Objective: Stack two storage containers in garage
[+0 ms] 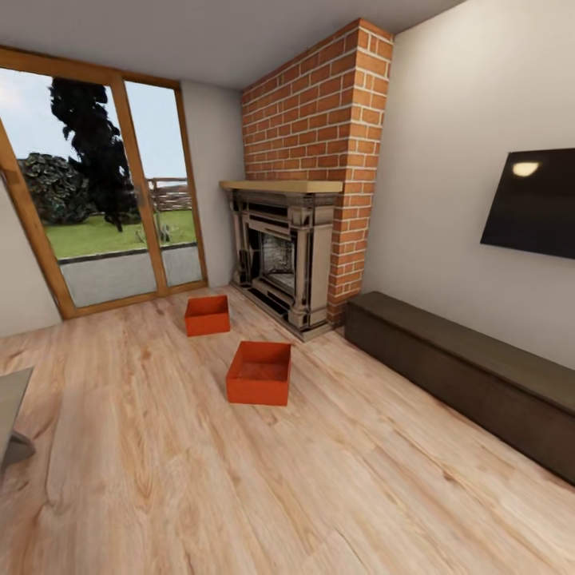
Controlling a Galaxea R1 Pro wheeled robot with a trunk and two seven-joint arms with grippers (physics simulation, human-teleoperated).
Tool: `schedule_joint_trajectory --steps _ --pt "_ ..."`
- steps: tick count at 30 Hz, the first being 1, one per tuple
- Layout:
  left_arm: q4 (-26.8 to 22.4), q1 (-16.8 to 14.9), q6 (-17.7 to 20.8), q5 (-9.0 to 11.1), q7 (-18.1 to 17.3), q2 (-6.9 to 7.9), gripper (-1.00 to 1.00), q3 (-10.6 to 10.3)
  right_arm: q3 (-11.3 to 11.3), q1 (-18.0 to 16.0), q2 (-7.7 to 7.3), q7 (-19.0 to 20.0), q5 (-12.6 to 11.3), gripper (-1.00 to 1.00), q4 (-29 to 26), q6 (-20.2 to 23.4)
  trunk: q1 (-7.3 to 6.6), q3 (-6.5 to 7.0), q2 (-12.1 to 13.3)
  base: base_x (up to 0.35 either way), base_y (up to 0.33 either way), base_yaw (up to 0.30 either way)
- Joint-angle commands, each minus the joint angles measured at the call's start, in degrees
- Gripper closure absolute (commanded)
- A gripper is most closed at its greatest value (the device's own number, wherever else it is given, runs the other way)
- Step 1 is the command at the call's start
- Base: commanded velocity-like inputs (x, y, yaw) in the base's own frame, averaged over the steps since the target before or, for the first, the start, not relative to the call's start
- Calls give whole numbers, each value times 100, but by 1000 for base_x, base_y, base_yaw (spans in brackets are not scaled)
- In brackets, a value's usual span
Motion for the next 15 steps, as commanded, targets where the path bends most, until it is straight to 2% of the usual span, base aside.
schedule_joint_trajectory --steps 1,6,15 --pt "1 -3 -15 50 -6 0 -100 2 36 -6 2 35 -61 -100 16 -33 3 -5 -3 322 0 0" --pt "1 -4 -15 47 -6 0 -100 2 36 -6 6 35 -61 -100 14 -33 3 -5 -3 322 0 21" --pt "3 -5 -17 50 -6 0 -100 4 36 -6 3 35 -61 -100 14 -39 3 -5 -3 322 0 245"
